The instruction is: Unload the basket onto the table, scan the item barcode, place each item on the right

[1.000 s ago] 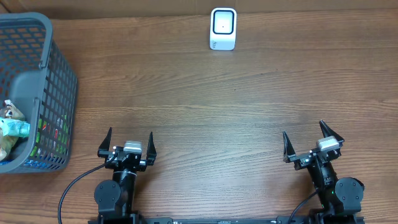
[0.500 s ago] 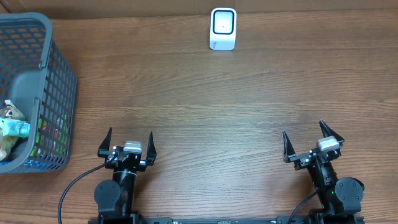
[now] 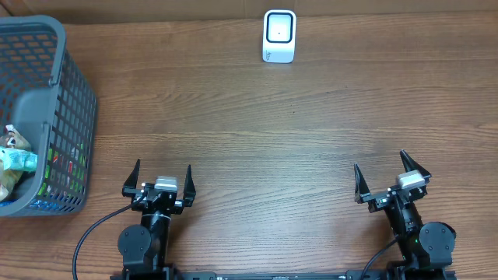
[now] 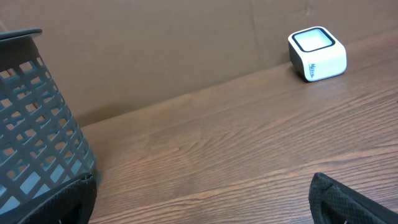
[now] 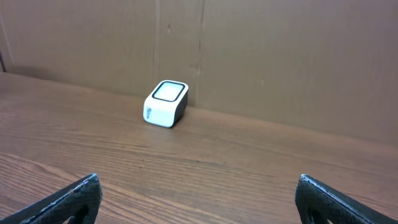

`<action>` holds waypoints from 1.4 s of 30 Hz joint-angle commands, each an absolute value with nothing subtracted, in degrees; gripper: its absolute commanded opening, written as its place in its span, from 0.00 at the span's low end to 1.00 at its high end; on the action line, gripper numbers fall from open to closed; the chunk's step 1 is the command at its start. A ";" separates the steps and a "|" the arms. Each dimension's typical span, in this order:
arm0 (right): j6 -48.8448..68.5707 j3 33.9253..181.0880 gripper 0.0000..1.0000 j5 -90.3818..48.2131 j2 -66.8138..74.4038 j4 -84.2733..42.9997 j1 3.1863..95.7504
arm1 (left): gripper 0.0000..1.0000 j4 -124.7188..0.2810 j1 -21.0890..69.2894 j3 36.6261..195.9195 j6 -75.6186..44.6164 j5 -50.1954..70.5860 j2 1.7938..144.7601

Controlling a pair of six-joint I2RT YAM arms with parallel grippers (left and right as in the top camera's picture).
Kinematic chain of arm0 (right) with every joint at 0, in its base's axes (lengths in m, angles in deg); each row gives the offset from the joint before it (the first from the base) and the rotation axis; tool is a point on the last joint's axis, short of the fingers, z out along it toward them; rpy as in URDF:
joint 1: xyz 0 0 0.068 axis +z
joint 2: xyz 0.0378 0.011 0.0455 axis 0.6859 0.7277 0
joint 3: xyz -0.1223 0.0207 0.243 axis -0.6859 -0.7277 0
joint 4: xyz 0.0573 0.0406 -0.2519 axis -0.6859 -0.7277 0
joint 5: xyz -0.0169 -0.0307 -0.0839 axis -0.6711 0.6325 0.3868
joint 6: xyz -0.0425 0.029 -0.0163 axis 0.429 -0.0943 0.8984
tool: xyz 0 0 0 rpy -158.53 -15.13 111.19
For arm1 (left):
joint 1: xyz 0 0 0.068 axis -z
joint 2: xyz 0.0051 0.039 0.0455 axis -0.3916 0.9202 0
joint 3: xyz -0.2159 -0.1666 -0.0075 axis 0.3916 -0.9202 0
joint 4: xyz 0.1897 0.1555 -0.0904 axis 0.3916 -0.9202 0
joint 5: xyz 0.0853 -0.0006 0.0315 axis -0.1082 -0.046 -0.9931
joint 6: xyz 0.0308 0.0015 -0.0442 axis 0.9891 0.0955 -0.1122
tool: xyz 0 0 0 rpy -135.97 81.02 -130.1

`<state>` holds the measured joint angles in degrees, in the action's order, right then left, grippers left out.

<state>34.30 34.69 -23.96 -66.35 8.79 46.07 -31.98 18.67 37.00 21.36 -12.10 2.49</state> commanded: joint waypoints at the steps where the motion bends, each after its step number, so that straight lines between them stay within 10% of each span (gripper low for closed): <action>1: 33.71 34.10 1.00 -24.20 -66.81 9.67 46.40 | 1.00 -31.39 18.56 36.67 21.80 -9.87 1.90; 16: 28.24 42.71 1.00 -33.14 -66.01 8.84 46.33 | 1.00 -37.49 18.56 51.40 15.33 -4.23 4.55; 29: 31.33 70.82 1.00 -41.66 -43.91 3.74 46.18 | 1.00 -59.32 18.56 96.16 15.83 5.34 40.79; 42: 31.26 126.69 1.00 -44.24 -0.08 -50.66 46.18 | 1.00 -113.94 18.56 170.65 15.77 16.25 92.24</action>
<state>31.28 117.55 -43.52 -5.61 -45.00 46.07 -110.05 18.67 161.65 16.20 11.42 86.12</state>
